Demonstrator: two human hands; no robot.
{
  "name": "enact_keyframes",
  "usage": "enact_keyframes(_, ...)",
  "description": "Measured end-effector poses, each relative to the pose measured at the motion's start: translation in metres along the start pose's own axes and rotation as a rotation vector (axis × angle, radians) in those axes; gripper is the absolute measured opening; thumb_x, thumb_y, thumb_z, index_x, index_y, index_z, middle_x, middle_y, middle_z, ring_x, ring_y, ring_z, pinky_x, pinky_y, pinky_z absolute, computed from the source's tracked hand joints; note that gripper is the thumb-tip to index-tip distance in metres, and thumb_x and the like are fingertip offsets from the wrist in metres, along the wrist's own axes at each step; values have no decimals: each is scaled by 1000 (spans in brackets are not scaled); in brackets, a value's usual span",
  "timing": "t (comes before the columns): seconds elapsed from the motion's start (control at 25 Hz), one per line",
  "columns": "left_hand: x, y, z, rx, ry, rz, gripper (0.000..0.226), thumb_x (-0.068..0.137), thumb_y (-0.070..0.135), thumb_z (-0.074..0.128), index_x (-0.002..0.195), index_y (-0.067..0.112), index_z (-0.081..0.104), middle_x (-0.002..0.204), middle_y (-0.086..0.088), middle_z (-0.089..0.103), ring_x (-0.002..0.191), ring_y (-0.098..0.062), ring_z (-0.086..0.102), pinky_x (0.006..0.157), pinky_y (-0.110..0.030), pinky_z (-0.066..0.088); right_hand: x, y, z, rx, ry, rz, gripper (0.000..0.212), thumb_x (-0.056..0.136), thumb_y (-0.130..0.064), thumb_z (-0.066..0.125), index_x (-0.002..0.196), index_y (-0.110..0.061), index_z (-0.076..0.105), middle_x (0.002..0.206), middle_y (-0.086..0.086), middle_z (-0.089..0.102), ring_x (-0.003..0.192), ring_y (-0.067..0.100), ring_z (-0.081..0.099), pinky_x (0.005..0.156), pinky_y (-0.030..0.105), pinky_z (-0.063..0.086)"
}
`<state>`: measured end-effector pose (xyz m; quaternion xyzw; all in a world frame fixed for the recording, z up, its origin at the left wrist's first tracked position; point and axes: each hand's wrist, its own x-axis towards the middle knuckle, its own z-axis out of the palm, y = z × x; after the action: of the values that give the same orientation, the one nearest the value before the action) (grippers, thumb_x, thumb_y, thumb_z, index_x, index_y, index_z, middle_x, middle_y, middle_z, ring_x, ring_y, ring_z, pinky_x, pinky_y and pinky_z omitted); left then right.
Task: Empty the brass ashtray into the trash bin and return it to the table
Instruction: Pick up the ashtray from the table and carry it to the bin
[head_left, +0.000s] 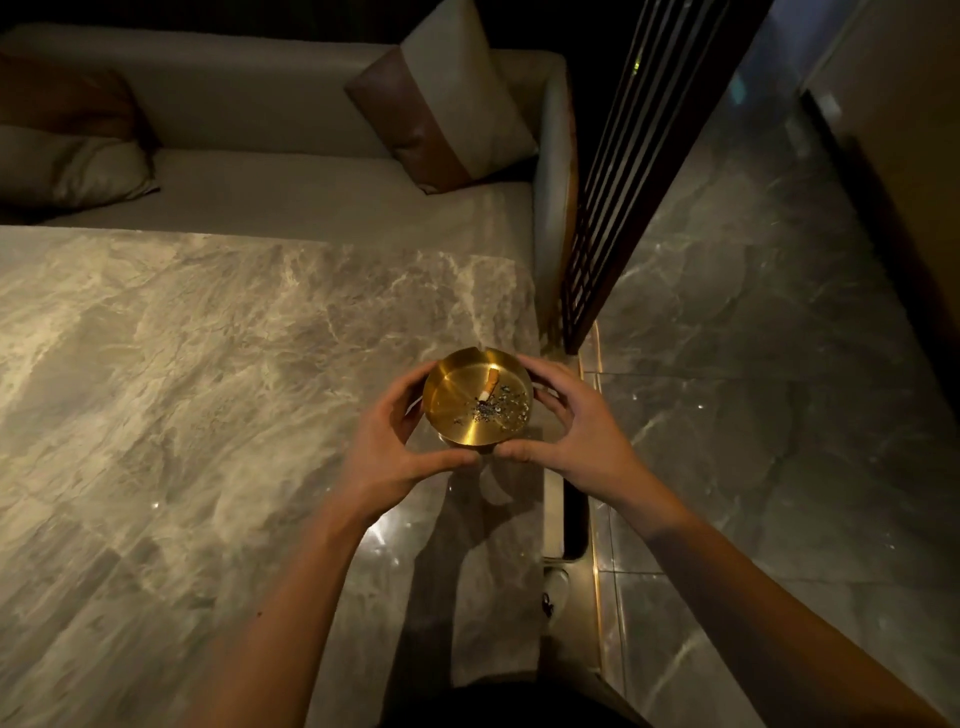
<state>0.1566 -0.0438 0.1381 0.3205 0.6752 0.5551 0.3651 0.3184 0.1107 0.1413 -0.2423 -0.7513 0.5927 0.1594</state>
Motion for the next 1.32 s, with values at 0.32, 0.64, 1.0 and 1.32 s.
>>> enact_keyframes(0.32,24,2,50,20,-117,-49,98,49,12,92,136,17,49,134,4,60,127,-7,55,112,-32,40,-21,21,-47,14,65,114,92,58,-30,89,140,-21,47,140,-4,50,131,2,46,111,26,37)
enact_keyframes(0.64,43,-35,67,-2,-327,-140,91,52,13,91,130,31,50,131,11,60,124,1,55,105,-20,43,-47,52,-44,15,198,281,95,56,-25,92,138,-12,47,135,4,56,128,11,53,108,30,43)
enact_keyframes(1.0,22,-67,136,38,-320,-307,84,58,11,91,129,28,48,115,20,58,107,8,55,92,-12,47,-84,115,-80,172,132,492,91,51,-23,93,133,-17,55,135,5,59,130,18,53,110,47,41)
enact_keyframes(1.32,23,-91,206,45,-222,-421,74,60,4,89,117,34,52,109,20,58,106,2,59,92,-12,48,-94,171,-129,286,30,572,84,55,-11,85,132,-16,53,133,5,58,127,18,53,109,39,44)
